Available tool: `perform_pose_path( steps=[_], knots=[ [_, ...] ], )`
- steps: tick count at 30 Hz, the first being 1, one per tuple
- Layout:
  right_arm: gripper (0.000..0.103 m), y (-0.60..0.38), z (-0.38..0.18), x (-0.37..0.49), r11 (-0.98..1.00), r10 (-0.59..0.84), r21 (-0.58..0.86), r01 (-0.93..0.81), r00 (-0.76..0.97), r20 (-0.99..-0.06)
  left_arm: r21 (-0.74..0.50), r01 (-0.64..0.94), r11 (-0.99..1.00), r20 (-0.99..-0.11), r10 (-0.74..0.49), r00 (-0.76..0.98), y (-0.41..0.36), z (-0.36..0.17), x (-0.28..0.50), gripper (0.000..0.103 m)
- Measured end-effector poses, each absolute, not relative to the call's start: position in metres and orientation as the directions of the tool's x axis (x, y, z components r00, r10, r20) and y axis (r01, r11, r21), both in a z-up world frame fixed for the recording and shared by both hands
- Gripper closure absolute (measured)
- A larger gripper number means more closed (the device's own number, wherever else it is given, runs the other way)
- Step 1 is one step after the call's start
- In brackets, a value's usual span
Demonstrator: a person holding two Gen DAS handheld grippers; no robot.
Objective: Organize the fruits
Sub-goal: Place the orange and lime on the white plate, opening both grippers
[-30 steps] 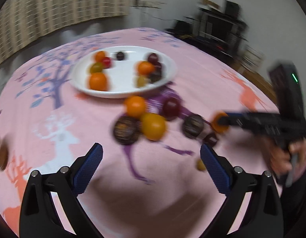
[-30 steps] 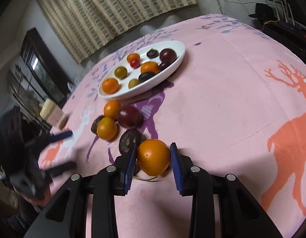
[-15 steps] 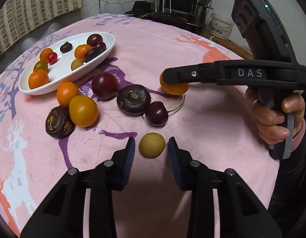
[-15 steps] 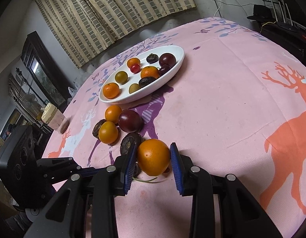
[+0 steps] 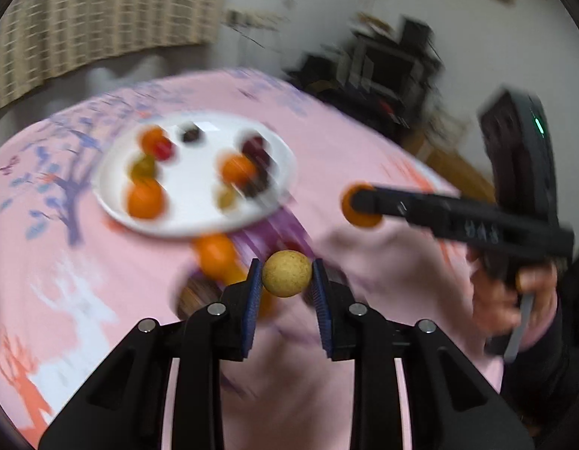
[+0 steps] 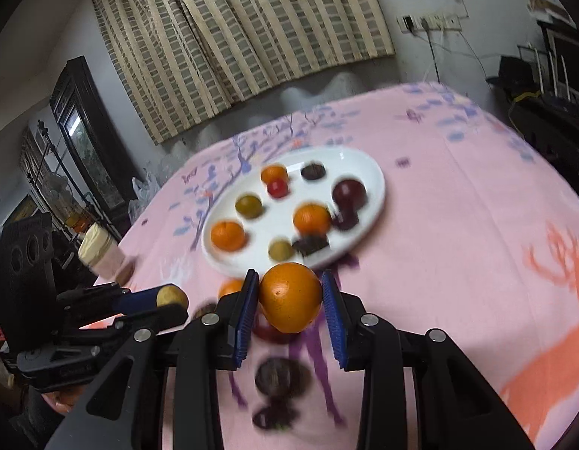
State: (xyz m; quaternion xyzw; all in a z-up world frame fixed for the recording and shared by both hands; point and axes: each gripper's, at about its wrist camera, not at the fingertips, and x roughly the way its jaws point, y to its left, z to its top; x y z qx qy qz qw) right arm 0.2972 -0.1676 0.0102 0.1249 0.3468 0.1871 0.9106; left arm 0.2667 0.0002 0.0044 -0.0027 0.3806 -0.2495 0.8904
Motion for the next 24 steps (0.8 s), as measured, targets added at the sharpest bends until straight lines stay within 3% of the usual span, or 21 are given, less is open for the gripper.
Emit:
perform_pose_path(
  steps=[8,9,10,11,13,19,24],
  knots=[
    [0.067,-0.140,-0.003,0.393,0.925,0.365,0.320,-0.202,0.701,-0.612,-0.195,0.253,0.948,-0.669,-0.317,0.672,0.018,0.003,0.365,0.076],
    [0.062,-0.140,-0.007,0.399,0.927,0.361,0.322,-0.192,0.689,-0.628,-0.180,0.225,0.958,-0.677,-0.287,0.677,0.018,0.000,0.373,0.075],
    [0.058,-0.141,-0.008,0.399,0.923,0.371,0.330,-0.197,0.682,-0.631,-0.176,0.211,0.962,-0.681,-0.274,0.679,0.018,-0.001,0.375,0.059],
    [0.058,-0.142,-0.007,0.397,0.919,0.381,0.336,-0.205,0.679,-0.627,-0.179,0.206,0.962,-0.680,-0.272,0.681,0.019,-0.001,0.377,0.034],
    [0.058,-0.145,-0.001,0.386,0.917,0.391,0.329,-0.226,0.681,-0.619,-0.167,0.177,0.970,-0.661,-0.243,0.710,0.025,0.004,0.373,0.019],
    [0.056,-0.138,0.002,0.348,0.899,0.437,0.302,-0.316,0.636,-0.636,-0.142,0.109,0.984,-0.657,-0.176,0.733,0.043,0.010,0.354,0.010],
    [0.056,-0.126,-0.016,0.322,0.894,0.434,0.253,-0.369,0.573,-0.695,-0.183,0.085,0.979,-0.689,-0.189,0.700,0.058,-0.001,0.337,0.010]
  ],
)
